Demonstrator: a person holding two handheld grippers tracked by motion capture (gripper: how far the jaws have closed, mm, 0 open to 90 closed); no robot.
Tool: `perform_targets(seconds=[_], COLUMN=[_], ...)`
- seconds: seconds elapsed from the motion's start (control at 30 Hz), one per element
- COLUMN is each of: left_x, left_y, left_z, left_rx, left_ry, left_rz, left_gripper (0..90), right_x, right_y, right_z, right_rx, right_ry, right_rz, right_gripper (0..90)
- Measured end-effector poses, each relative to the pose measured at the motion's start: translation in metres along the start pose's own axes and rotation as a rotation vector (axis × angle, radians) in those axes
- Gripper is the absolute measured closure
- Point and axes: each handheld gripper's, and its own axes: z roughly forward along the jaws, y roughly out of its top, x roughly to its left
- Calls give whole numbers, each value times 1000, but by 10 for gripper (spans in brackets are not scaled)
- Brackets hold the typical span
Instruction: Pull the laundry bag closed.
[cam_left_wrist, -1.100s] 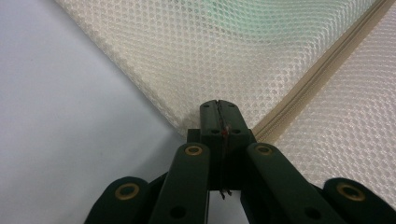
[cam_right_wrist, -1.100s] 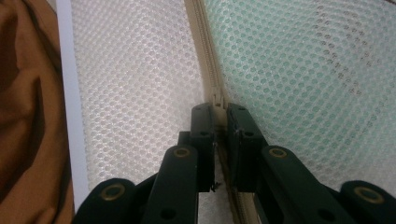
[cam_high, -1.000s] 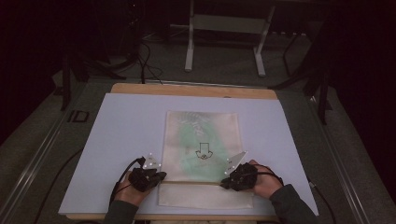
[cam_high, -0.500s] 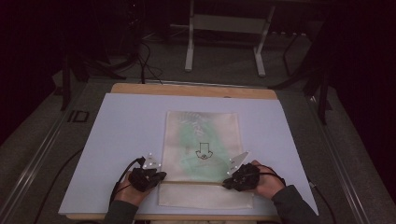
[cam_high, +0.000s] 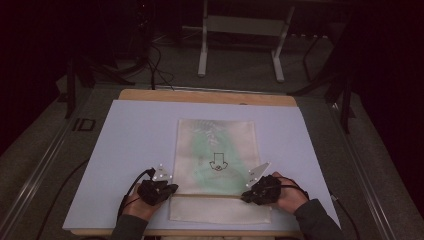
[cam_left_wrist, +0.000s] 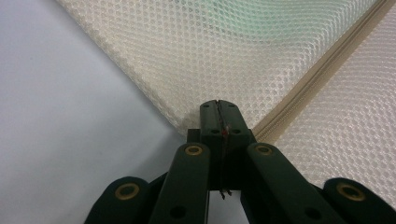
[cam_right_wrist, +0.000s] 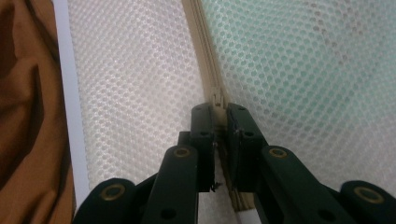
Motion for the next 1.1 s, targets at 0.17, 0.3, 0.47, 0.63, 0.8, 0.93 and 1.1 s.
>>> perform_targets(seconds=[0.17,0.3,0.47,0.63,0.8,0.93,1.1], left_x=[0,0,0,0,0,0,0], left_y=[0,0,0,0,0,0,0], left_z=[0,0,0,0,0,0,0], left_rx=[-2,-1,0,1,-1,-2,0], left_ry=[0,-1,0,2,-1,0,3], left_rz=[-4,-3,-2,-2,-5,-6,-1], left_gripper=[894,894,894,894,894,894,894], right_x=[-1,-2,-2,-4,-4,-5,-5], right_y=[-5,-7,-10,-15,-17,-17,-18], right_z=[-3,-4,-6,-8,-10,-10,-10], right_rx=[-1,-4,3,0,-1,-5,-12], right_ry=[-3,-7,-10,-8,-10,-11,-5], right_rz=[10,13,20,29,33,31,34], right_gripper=[825,825,825,825,825,825,824])
